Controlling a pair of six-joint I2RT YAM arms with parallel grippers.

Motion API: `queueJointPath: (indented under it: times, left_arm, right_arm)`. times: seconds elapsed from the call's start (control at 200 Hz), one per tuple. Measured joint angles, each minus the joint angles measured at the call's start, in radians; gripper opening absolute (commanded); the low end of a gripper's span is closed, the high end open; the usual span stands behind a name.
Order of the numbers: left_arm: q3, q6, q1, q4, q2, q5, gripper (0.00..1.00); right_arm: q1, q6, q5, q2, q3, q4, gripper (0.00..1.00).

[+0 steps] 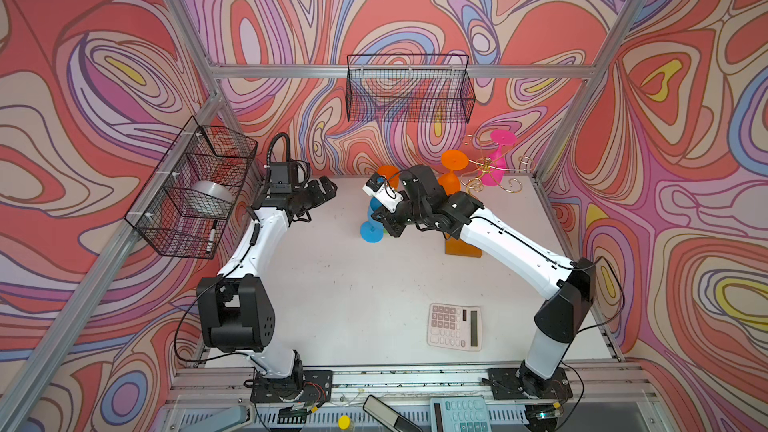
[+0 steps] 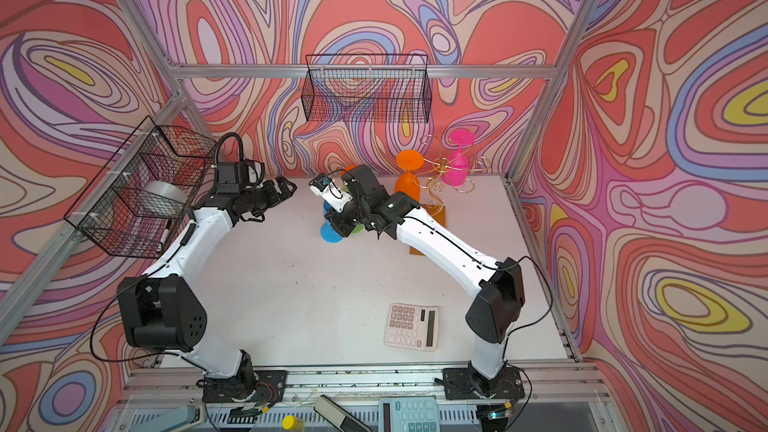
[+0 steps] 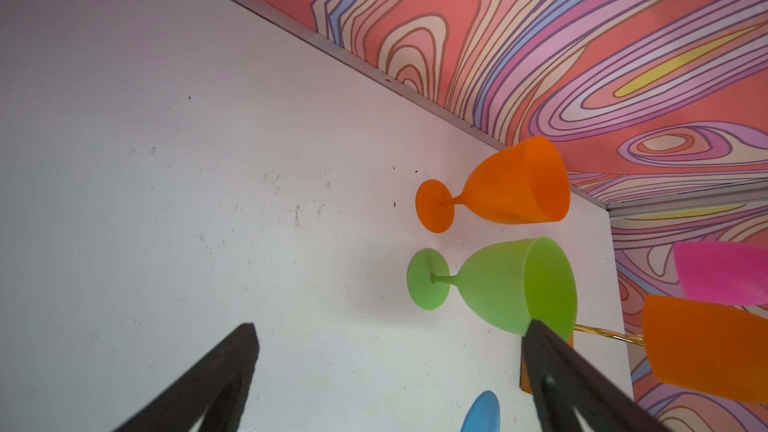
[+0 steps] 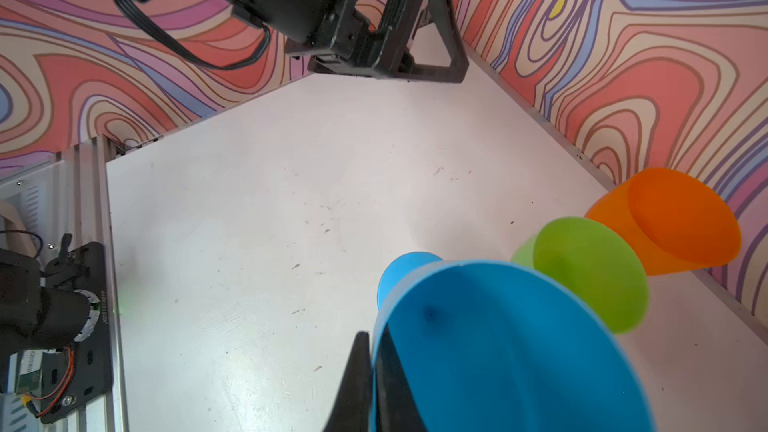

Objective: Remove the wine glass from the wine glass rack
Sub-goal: 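Lower the blue glass upright beside the green glass with the right gripper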

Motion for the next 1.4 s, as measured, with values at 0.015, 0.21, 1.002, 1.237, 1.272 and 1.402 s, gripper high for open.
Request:
queueJointPath:
  times: [0.015, 0.21, 1.002, 1.237, 1.272, 1.402]
  left_arm:
    - [-0.002, 0.002, 0.000, 0.002, 0.000, 0.000, 1.00]
    - [-0.075, 0.032, 0.000, 0.062, -0.011, 0.016, 1.00]
    - [-0.117, 0.055, 0.002, 0.117, -0.043, 0.070, 1.00]
    - [-0.124, 0.055, 0.003, 0.135, -0.060, 0.076, 1.00]
    - [-0.125, 0.055, 0.003, 0.140, -0.064, 0.076, 1.00]
    - [-0.126, 0.055, 0.003, 0.147, -0.076, 0.077, 1.00]
  right_arm:
    - [0.002, -0.001, 0.006, 0.005, 0.001, -0.003, 0.00]
    - [0.010, -0.002, 0.051, 0.054, 0.002, -0.033, 0.00]
    - [0.035, 0.002, 0.140, 0.137, -0.075, -0.037, 0.00]
    - [0.035, 0.003, 0.148, 0.141, -0.100, -0.015, 0.03]
    - [0.035, 0.003, 0.147, 0.141, -0.100, -0.012, 0.09]
    - [0.035, 0.002, 0.151, 0.140, -0.100, -0.003, 0.37]
